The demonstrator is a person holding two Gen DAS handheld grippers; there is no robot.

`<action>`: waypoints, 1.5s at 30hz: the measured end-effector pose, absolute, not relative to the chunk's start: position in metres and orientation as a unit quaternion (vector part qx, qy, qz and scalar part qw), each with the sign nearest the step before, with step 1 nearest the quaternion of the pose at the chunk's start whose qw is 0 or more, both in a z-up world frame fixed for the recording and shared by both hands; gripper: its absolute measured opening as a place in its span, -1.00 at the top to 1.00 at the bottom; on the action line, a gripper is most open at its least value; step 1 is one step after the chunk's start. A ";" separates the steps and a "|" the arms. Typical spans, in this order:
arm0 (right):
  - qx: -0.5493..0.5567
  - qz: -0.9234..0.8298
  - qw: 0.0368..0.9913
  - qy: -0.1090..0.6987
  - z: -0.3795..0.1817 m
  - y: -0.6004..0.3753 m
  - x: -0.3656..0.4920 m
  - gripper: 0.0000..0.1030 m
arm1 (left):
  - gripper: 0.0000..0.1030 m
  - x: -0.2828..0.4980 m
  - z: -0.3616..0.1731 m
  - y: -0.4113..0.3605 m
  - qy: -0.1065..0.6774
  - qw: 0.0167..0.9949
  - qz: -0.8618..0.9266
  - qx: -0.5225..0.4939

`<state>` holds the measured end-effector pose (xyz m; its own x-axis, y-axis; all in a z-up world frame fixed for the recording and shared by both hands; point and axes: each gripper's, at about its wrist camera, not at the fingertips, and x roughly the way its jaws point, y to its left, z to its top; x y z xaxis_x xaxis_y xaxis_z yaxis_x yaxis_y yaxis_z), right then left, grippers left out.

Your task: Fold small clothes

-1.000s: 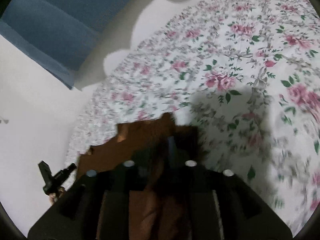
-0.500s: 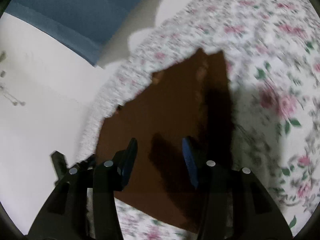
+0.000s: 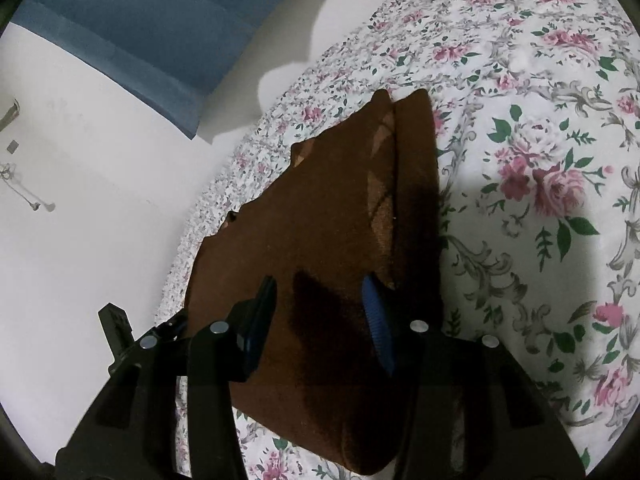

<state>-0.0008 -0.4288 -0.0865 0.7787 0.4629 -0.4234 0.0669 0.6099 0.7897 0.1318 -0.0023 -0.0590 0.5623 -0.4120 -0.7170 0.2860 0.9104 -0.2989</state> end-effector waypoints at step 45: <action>0.328 0.149 0.858 0.366 -0.016 -0.295 0.153 -0.57 | -0.43 0.123 -0.052 -0.013 0.409 0.881 -0.232 -0.058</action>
<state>0.1529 -0.2947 -0.0160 0.6873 0.4968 -0.5299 -0.0161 0.7397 0.6727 0.1230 -0.0133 -0.0521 0.5582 -0.4553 -0.6936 0.3607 0.8860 -0.2914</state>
